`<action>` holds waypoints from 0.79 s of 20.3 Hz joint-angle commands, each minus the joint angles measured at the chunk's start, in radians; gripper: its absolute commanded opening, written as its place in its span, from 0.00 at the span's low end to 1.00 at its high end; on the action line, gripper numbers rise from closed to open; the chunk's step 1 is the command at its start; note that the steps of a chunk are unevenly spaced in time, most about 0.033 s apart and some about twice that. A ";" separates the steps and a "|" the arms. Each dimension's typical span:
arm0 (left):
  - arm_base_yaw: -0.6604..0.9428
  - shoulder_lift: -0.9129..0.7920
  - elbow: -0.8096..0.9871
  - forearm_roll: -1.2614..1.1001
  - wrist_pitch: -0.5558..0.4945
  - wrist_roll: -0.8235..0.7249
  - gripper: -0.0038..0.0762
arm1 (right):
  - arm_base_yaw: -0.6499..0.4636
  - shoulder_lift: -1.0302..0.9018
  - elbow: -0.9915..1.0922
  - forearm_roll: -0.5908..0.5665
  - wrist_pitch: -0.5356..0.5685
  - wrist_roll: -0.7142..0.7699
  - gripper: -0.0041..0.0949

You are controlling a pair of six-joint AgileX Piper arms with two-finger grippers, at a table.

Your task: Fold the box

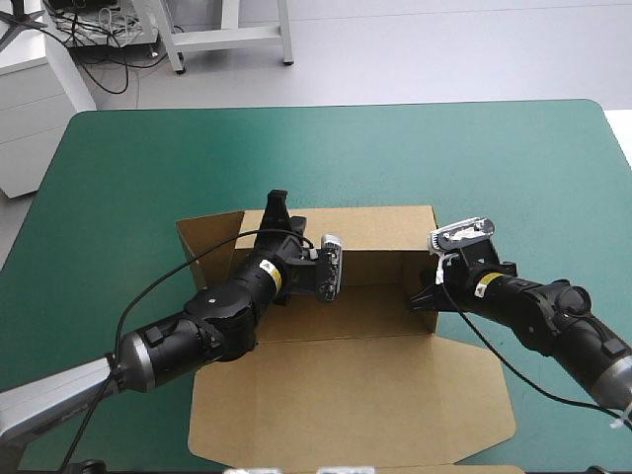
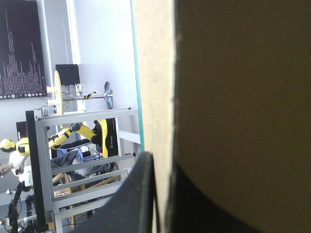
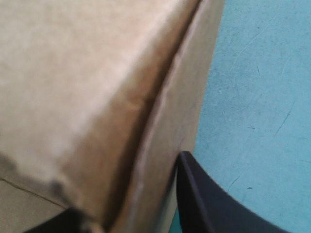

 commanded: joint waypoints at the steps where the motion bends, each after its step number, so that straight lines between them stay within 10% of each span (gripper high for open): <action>1: -0.008 -0.019 -0.010 -0.051 -0.070 -0.013 0.04 | -0.002 -0.012 -0.029 0.007 -0.070 0.021 0.13; 8: -0.033 -0.034 -0.010 -0.051 -0.051 -0.013 0.09 | -0.002 -0.012 -0.029 0.043 -0.078 0.068 0.04; 13: -0.145 -0.110 -0.014 -0.051 -0.022 -0.023 0.49 | -0.002 -0.012 -0.029 0.028 -0.106 0.110 0.04; 16: -0.201 -0.137 -0.014 -0.065 0.040 -0.025 0.56 | -0.002 -0.012 -0.029 0.027 -0.141 0.114 0.04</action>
